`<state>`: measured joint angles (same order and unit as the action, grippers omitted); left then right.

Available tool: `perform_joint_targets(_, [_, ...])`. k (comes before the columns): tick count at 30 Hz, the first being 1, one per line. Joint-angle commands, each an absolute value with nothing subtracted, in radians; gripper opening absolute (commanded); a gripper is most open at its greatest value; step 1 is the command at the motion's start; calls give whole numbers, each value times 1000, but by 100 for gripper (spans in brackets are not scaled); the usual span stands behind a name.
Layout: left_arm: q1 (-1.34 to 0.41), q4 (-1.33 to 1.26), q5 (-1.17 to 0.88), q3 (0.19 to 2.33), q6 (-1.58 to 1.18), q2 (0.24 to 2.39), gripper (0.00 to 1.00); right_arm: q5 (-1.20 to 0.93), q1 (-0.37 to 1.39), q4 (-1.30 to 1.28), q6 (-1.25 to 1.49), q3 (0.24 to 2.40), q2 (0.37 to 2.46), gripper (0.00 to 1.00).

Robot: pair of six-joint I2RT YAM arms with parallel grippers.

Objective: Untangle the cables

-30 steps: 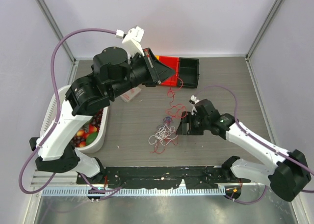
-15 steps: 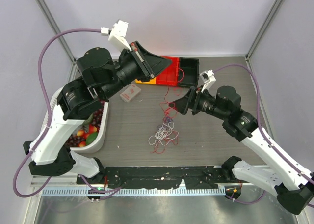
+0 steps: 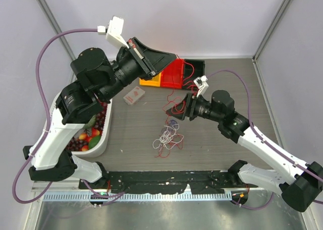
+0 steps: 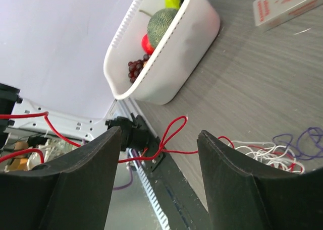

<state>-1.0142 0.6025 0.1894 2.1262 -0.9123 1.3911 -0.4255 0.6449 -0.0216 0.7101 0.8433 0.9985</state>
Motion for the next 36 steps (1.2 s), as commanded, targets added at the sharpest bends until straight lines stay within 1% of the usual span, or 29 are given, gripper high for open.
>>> perform_joint_targets(1, [-1015, 529, 183, 2164, -928, 1373, 0, -520, 661, 135, 787, 828, 1006, 68])
perform_joint_targets(4, [-1015, 520, 176, 2164, -933, 1376, 0, -561, 673, 172, 856, 787, 1043, 68])
perform_joint_targets(7, [-1014, 503, 169, 2163, -942, 1379, 0, -552, 684, 233, 903, 715, 1074, 67])
perform_joint_targets(9, [-1014, 497, 166, 2164, -945, 1382, 0, -560, 690, 288, 937, 680, 1098, 64])
perform_joint_targets(10, [-1014, 495, 163, 2164, -948, 1384, 0, -548, 693, 293, 949, 672, 1110, 56])
perform_joint_targets(11, [-1015, 494, 161, 2169, -948, 1385, 0, -545, 692, 296, 953, 661, 1129, 51])
perform_joint_targets(12, [-1015, 500, 161, 2174, -948, 1390, 0, -538, 693, 296, 954, 657, 1141, 37])
perform_joint_targets(13, [-1014, 503, 163, 2181, -943, 1390, 0, -522, 692, 282, 953, 650, 1158, 29])
perform_joint_targets(14, [-1015, 509, 167, 2193, -939, 1393, 0, -502, 692, 267, 947, 649, 1163, 18])
perform_joint_targets(15, [-1015, 517, 172, 2206, -931, 1391, 0, -453, 693, 218, 930, 643, 1170, 10])
perform_joint_targets(16, [-1015, 526, 182, 2221, -920, 1393, 0, -427, 690, 183, 917, 640, 1172, 1])
perform_joint_targets(18, [-1015, 561, 212, 2259, -894, 1396, 0, -322, 683, 57, 865, 635, 1190, 1])
perform_joint_targets(19, [-1014, 581, 225, 2282, -882, 1394, 0, -236, 680, -59, 832, 635, 1198, 1])
perform_joint_targets(20, [-1015, 597, 239, 2299, -870, 1393, 0, -194, 670, -152, 818, 640, 1216, 1])
perform_joint_targets(21, [-1015, 604, 245, 2316, -858, 1393, 0, -123, 657, -197, 787, 643, 1224, 1])
perform_joint_targets(22, [-1014, 610, 252, 2327, -850, 1388, 0, -109, 649, -242, 775, 643, 1239, 1])
perform_joint_targets(27, [-1014, 621, 293, 2327, -819, 1356, 0, 39, 626, -336, 756, 627, 1233, 1])
perform_joint_targets(30, [-1015, 626, 307, 2327, -801, 1344, 0, 66, 618, -388, 749, 641, 1230, 1])
perform_joint_targets(32, [-1015, 632, 321, 2335, -789, 1338, 0, 130, 617, -416, 747, 640, 1220, 1])
perform_joint_targets(36, [-1014, 632, 354, 2344, -750, 1318, 0, 169, 578, -445, 787, 600, 1219, 1])
